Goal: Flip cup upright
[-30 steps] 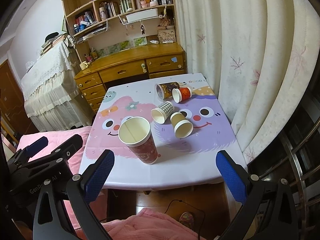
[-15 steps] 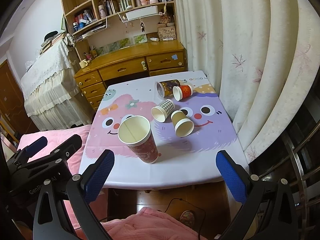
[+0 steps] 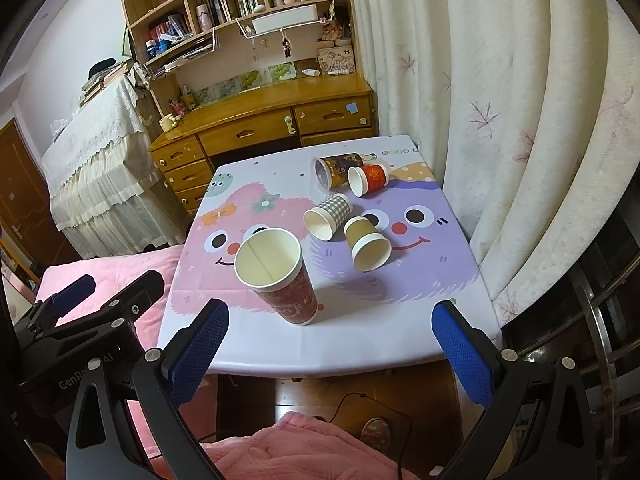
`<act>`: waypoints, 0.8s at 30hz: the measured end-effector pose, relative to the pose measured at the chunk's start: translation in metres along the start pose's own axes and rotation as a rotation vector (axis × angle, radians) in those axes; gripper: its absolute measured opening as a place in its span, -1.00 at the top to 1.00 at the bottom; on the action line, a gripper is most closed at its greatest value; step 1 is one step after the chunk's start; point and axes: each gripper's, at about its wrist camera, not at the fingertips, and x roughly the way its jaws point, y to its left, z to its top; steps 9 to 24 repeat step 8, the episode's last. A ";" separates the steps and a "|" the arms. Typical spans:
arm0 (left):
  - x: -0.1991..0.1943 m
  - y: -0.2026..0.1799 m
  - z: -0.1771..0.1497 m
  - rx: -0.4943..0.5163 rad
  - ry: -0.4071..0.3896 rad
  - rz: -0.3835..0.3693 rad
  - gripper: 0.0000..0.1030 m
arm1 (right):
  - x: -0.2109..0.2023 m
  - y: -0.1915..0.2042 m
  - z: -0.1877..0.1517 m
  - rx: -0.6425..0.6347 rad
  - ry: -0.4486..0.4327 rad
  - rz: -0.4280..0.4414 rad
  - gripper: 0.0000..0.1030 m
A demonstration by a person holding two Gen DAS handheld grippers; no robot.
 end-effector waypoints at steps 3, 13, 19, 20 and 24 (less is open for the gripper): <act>0.002 0.001 0.000 -0.001 0.004 0.006 -0.99 | 0.001 0.000 0.002 -0.001 0.002 0.000 -0.99; 0.003 0.002 -0.002 -0.001 0.007 0.011 -0.99 | 0.006 -0.002 0.001 0.002 0.019 0.018 -0.99; 0.003 0.002 -0.002 -0.001 0.007 0.011 -0.99 | 0.006 -0.002 0.001 0.002 0.019 0.018 -0.99; 0.003 0.002 -0.002 -0.001 0.007 0.011 -0.99 | 0.006 -0.002 0.001 0.002 0.019 0.018 -0.99; 0.003 0.002 -0.002 -0.001 0.007 0.011 -0.99 | 0.006 -0.002 0.001 0.002 0.019 0.018 -0.99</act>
